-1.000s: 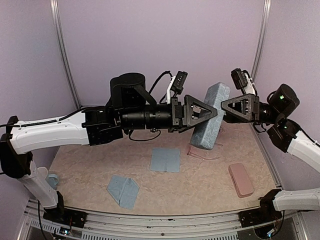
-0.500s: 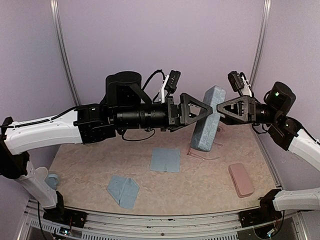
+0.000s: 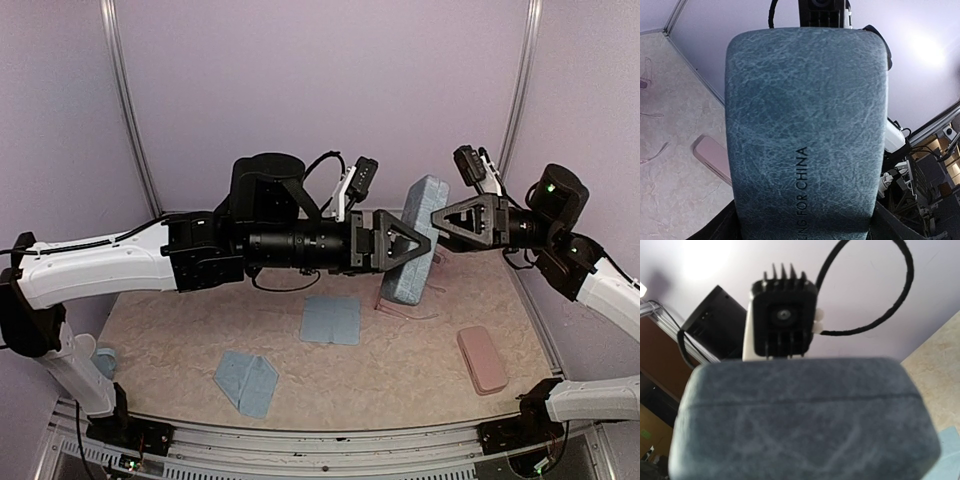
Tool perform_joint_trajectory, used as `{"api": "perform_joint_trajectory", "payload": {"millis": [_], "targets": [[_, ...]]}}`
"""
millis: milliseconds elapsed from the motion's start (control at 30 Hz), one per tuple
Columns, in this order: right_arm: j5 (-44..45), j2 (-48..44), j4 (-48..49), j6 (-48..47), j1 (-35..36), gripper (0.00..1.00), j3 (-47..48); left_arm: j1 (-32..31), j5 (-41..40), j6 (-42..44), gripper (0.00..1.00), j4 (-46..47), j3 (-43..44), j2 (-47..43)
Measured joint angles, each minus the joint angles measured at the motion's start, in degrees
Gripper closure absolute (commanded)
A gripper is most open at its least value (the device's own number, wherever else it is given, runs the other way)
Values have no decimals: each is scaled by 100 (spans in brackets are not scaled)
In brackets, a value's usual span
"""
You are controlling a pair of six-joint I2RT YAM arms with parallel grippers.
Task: Organize the sunglasses
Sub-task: Pass from the right arm to the left
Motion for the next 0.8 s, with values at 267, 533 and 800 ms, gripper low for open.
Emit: {"api": "perform_joint_trajectory", "payload": {"millis": [267,533,800], "targets": [[-7,4,-59,-52,-2,18,2,7,94,66,49,-22,31,33],[195,4,-820,-664,-2,0,256,-9,15,-55,53,-133,59,96],[238,-35,-1058,-793,-2,14,214,9,-203,-170,55,-142,35,96]]}}
